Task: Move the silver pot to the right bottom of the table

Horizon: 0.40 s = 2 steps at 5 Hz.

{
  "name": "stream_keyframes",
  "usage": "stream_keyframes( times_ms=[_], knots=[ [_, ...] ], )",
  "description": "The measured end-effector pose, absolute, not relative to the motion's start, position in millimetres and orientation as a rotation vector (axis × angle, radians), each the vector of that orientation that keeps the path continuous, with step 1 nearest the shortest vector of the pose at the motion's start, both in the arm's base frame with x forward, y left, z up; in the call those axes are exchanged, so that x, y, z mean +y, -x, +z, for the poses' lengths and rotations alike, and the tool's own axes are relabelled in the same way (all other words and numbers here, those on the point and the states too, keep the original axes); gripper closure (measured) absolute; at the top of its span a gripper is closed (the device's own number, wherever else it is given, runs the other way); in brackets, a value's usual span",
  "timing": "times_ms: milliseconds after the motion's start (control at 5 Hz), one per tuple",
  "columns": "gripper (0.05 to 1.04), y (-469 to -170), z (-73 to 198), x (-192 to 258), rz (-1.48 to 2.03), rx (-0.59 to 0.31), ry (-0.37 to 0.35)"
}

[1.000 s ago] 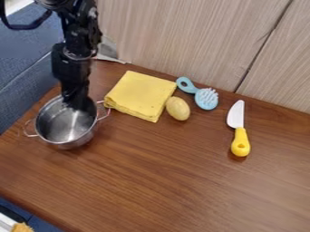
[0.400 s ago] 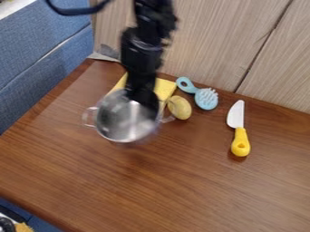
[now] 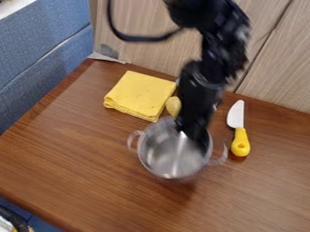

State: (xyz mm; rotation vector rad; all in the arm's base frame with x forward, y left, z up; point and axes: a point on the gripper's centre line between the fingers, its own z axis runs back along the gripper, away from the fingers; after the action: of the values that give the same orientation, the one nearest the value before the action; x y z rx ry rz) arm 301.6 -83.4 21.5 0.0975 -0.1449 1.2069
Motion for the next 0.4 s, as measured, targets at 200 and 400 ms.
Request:
stream_keyframes(
  times_ms=[200,400],
  knots=[
    [1.002,-290,7,-98,1.146,-0.112,-0.130],
    [1.006,-276,-9,-106,1.094,-0.084,-0.168]
  ],
)
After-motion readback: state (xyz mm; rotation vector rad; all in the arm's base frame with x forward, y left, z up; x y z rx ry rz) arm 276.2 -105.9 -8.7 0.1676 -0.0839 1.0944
